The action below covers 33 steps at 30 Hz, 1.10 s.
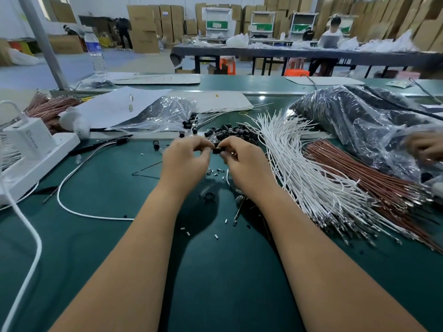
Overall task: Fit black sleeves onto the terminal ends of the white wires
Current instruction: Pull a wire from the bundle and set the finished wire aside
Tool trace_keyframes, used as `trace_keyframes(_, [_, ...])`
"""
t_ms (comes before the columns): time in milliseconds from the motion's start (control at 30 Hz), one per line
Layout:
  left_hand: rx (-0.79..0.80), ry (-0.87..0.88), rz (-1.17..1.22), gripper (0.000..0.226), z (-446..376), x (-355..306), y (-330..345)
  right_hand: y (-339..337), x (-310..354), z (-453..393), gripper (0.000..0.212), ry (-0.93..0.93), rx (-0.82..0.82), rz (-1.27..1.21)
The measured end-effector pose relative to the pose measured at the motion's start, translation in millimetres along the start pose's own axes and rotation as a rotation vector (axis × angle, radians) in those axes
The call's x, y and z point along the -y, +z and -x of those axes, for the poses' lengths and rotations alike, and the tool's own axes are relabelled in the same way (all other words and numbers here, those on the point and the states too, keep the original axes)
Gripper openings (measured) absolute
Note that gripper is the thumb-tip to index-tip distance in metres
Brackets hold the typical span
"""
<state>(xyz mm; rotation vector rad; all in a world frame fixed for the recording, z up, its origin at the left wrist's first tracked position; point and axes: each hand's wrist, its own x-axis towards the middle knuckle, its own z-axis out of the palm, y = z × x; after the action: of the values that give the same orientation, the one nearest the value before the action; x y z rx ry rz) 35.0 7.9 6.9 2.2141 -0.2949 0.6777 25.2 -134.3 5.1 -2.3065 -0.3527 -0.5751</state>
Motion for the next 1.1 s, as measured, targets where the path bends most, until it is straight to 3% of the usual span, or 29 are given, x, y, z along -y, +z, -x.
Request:
trace_keyframes(200, [0.059,-0.154,0.23,0.008,0,6,3,1,-1,0,0.026,0.053,-0.092,-0.082])
trace_keyframes(333, [0.044,-0.18,0.256,0.007,-2,9,2,1,-4,-2,0.009,0.048,-0.179,-0.069])
trace_keyframes(500, [0.043,-0.196,0.273,0.006,-2,11,2,0,-4,-3,0.005,0.03,-0.193,-0.063])
trace_keyframes(833, [0.071,-0.162,0.269,0.01,0,9,4,-3,-3,-2,0.011,0.085,-0.21,-0.2])
trace_keyframes(1100, [0.056,-0.026,0.22,0.004,3,3,5,1,-3,-1,0.009,0.042,-0.199,-0.175])
